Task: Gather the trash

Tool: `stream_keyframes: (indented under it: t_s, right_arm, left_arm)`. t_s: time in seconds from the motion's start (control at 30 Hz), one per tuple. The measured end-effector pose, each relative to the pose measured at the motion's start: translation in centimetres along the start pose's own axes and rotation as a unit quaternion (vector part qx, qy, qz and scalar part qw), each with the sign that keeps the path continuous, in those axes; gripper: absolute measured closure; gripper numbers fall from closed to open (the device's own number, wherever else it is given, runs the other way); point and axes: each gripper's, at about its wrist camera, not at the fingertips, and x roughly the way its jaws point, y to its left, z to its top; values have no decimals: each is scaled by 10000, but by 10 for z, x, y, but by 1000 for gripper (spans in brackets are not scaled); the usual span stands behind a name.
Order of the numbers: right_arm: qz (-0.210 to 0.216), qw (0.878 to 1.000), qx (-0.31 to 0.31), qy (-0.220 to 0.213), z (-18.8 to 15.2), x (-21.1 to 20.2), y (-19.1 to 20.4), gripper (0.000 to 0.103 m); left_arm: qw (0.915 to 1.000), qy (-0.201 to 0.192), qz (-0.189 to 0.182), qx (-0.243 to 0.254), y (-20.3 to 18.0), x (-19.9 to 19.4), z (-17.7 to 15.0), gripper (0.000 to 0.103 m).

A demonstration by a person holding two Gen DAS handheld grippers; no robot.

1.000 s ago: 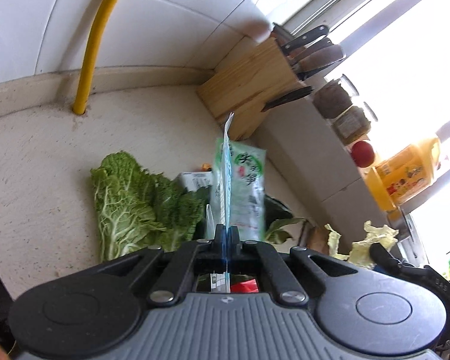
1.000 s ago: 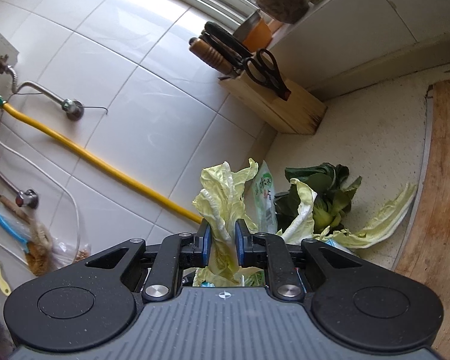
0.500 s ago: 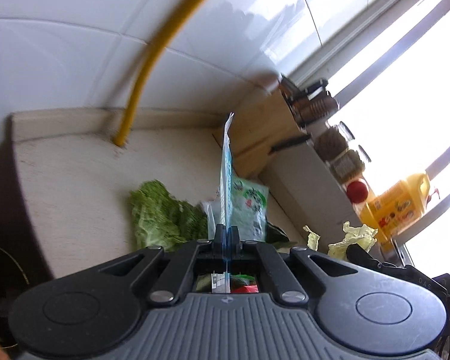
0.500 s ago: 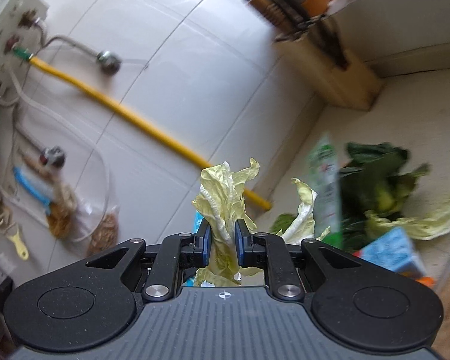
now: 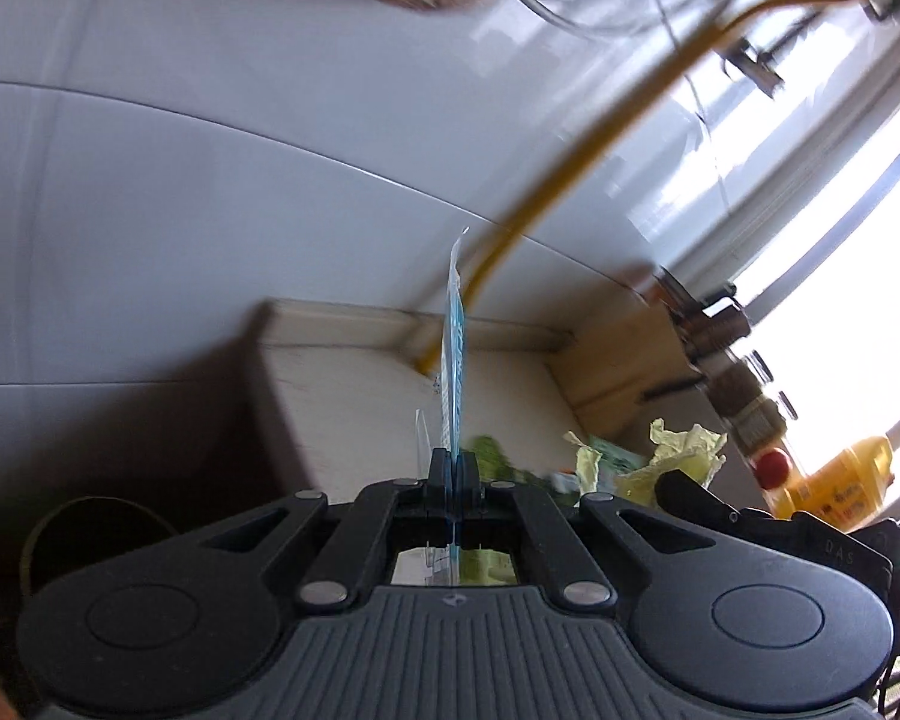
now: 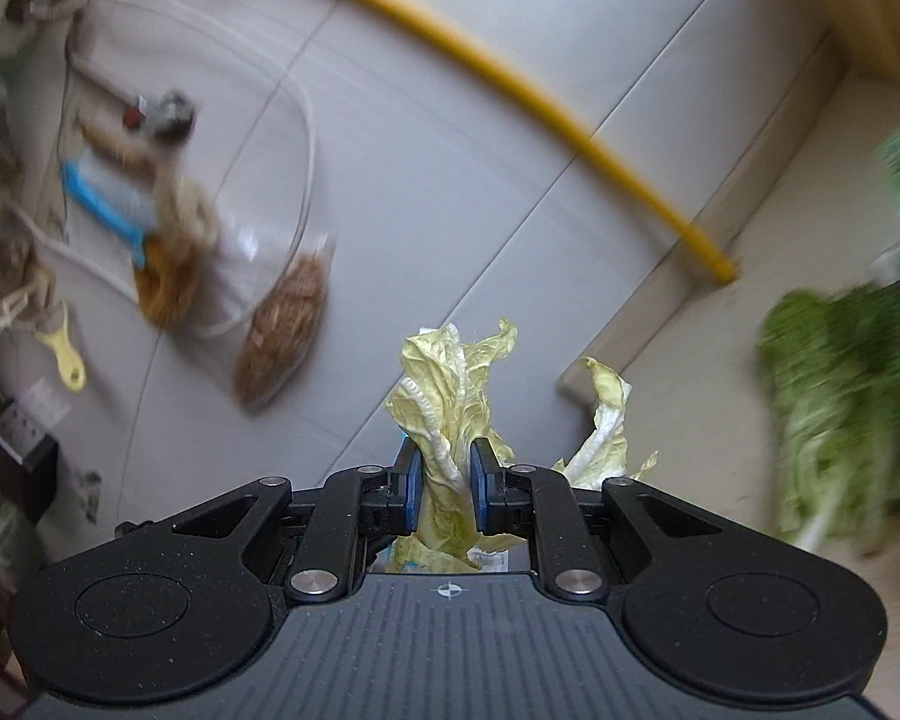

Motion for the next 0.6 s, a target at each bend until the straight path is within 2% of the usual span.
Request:
stream_keyframes:
  t_s: [0.23, 0.6]
  right_arm:
    - [62, 9981, -77, 613, -26, 69, 20, 81]
    - [-404, 9931, 26, 1099, -64, 135, 18, 81]
  left_arm:
    - [9986, -143, 486, -160, 48, -30, 3, 103]
    - [9965, 211, 729, -353, 102, -21, 2, 103]
